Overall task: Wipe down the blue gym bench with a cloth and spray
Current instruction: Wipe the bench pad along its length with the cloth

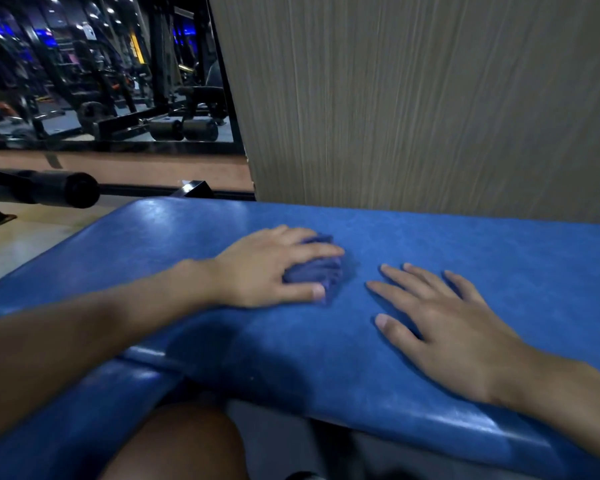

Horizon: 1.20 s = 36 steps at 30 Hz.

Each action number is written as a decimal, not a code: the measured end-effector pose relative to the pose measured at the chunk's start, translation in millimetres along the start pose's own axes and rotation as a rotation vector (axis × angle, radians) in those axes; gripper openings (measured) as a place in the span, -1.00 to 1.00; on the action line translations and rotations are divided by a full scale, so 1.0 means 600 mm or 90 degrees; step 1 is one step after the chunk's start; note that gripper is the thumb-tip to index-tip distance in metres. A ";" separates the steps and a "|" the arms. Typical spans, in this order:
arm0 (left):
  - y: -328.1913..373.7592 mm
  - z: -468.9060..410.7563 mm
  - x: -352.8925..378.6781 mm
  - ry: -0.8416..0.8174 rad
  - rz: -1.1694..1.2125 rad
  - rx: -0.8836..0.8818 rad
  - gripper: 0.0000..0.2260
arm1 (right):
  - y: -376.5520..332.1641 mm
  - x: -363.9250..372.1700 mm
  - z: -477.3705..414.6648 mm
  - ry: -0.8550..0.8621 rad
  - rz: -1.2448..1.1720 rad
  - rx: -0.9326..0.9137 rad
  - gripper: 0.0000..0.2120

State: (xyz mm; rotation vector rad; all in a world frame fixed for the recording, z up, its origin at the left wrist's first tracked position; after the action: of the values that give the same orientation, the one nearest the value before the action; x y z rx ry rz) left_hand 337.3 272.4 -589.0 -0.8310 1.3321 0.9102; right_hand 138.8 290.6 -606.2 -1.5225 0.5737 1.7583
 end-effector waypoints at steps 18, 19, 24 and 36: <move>0.023 0.042 -0.004 0.072 -0.028 0.010 -0.48 | -0.003 -0.015 -0.007 0.016 -0.006 0.003 -0.40; 0.061 0.063 -0.001 0.078 -0.029 0.058 -0.50 | -0.005 -0.028 -0.016 0.042 -0.016 0.003 -0.43; 0.092 0.082 0.004 0.038 0.011 0.102 -0.44 | -0.024 -0.038 -0.085 0.051 -0.076 -0.005 -0.50; -0.320 -0.071 -0.020 0.031 0.062 -0.276 -0.32 | -0.016 -0.002 -0.109 0.009 -0.048 -0.008 -0.27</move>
State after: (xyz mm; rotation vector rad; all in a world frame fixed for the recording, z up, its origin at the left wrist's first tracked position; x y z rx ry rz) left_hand 492.5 151.3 -582.3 -1.1310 1.2421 1.2890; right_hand 188.5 248.6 -617.1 -1.5472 0.5065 1.6986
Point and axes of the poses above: each hand's wrist, its own z-axis away from the middle knuckle, its own x-axis out of the palm, y = z × x, the point moved 8 cm from there along -z, towards the middle knuckle, and after that the axes turned 13 degrees about -y, right-handed, at the moved point
